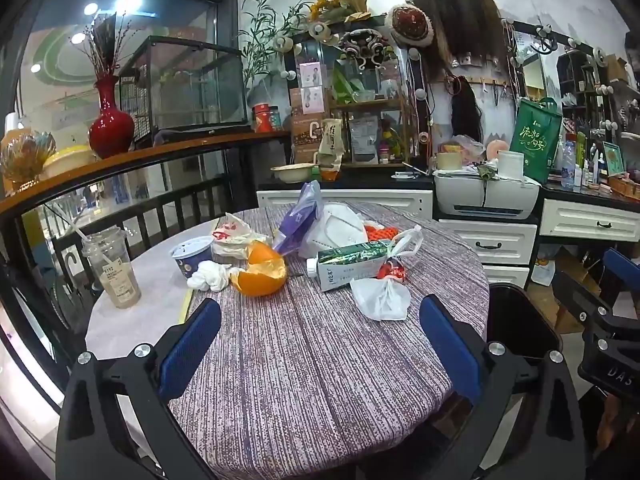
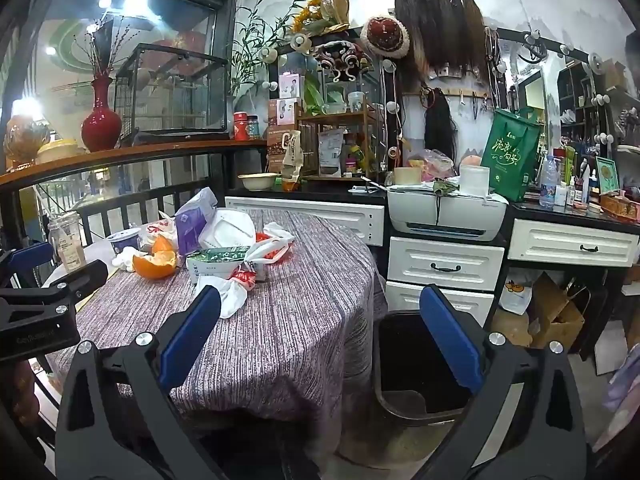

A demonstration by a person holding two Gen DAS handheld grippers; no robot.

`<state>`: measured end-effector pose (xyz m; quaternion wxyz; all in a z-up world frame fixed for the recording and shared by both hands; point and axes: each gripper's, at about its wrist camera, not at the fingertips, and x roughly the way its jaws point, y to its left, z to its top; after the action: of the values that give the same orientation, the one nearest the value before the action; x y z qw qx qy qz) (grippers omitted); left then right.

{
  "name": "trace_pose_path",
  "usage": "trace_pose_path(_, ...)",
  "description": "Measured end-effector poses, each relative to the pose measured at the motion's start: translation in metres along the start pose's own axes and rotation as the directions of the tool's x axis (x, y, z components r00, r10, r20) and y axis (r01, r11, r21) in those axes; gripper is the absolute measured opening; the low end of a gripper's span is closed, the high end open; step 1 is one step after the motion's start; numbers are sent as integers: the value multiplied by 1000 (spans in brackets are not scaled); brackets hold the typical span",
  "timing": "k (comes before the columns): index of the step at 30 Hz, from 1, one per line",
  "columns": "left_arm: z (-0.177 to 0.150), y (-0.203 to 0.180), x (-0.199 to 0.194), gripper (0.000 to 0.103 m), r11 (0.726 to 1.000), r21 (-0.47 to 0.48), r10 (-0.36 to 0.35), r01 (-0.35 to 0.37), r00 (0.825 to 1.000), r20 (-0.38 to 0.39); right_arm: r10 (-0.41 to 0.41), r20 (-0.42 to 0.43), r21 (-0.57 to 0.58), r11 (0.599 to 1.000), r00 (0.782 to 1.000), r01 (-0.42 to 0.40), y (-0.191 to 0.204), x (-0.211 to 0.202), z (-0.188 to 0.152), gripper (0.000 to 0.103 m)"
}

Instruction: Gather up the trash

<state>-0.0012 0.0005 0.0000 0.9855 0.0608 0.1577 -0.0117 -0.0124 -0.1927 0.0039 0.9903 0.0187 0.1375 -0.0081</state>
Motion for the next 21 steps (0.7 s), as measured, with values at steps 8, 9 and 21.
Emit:
trace_pose_path(8,5,-4,0,98,1000,-15,-7,7,1000,-25,-3,-3,4,1000,1000,3,0,-1,0,98)
trace_pose_path(9,6,-5,0,98,1000,-15,-5,5,1000,-27,-3,-3,4,1000,1000,3,0,-3,0,98)
trace_pose_path(21,0,4,4,98,999,-30,-16,15,1000,-26,-1,-38,12,1000,999,1,0,10,-4,98)
